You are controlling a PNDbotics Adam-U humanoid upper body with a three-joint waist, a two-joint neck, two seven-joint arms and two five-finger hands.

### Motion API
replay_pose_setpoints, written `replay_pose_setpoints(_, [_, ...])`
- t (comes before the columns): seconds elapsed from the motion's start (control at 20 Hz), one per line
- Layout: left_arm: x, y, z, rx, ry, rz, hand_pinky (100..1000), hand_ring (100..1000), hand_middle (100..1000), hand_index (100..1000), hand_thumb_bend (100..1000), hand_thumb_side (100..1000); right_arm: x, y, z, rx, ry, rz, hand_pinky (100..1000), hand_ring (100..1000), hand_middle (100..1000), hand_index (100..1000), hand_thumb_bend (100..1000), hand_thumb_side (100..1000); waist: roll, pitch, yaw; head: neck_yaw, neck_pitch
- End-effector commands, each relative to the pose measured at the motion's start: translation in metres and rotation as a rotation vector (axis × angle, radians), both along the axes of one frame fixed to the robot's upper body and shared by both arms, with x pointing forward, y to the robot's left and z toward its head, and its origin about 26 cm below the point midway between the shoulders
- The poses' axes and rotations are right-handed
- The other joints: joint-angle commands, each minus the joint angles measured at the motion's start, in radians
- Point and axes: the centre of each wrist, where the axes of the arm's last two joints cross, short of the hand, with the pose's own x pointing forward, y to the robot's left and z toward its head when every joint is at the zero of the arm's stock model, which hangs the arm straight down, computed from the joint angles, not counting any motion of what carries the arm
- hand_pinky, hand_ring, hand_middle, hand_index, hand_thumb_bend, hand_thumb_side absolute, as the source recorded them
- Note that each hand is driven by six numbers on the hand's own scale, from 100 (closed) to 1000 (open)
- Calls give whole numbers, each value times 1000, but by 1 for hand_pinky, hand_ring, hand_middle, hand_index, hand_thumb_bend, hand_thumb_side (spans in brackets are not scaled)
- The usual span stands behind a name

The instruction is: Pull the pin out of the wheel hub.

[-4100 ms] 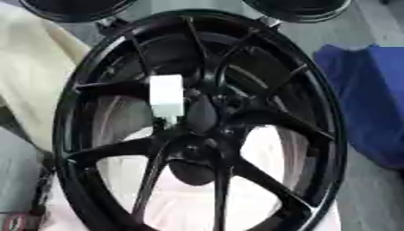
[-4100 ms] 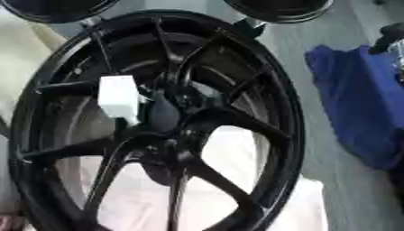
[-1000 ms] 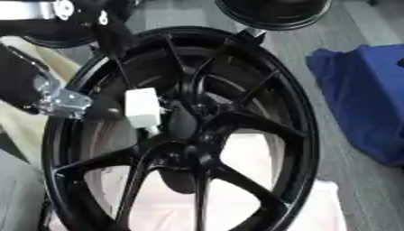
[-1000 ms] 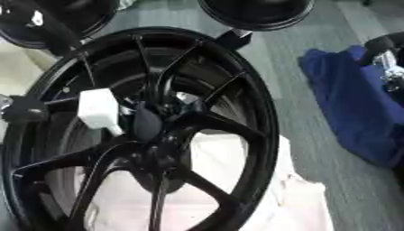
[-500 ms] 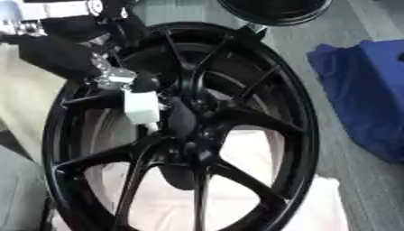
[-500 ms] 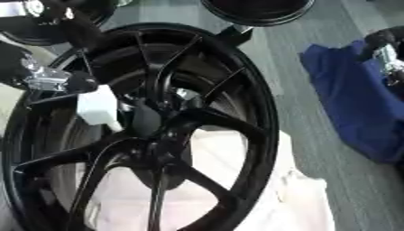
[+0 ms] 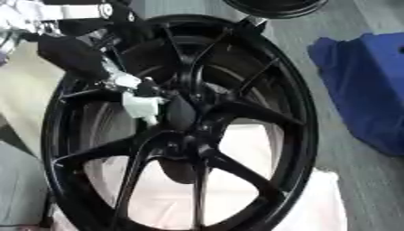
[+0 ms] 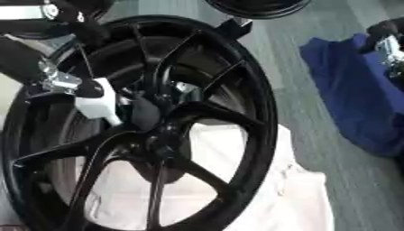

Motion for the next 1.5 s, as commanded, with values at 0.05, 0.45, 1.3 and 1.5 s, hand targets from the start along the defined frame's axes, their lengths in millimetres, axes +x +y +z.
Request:
replay_pose_setpoints(0.05, [-1,2,9,45,52,40,965,850,761,867,708,496,-2,0,12,-29,-25,4,775,576,510,611,100,488,-5,-21,-2,4,5])
replay_pose_setpoints(0.45, [9,0,-3,110,90,53,951,843,741,849,710,466,-1,1,12,-16,-25,3,775,575,509,610,100,490,-8,-13,-3,16,18])
replay_pose_setpoints(1.3, [0,-4,-5,157,-18,51,929,795,721,839,682,438,-2,1,9,7,-21,-15,774,570,504,605,100,496,-7,-14,-2,-47,-55])
replay_pose_setpoints(1.5, [-6,-7,-3,187,-66,54,904,714,572,812,666,409,-2,0,9,11,-20,-26,773,569,503,604,100,497,-6,-14,0,-47,-56])
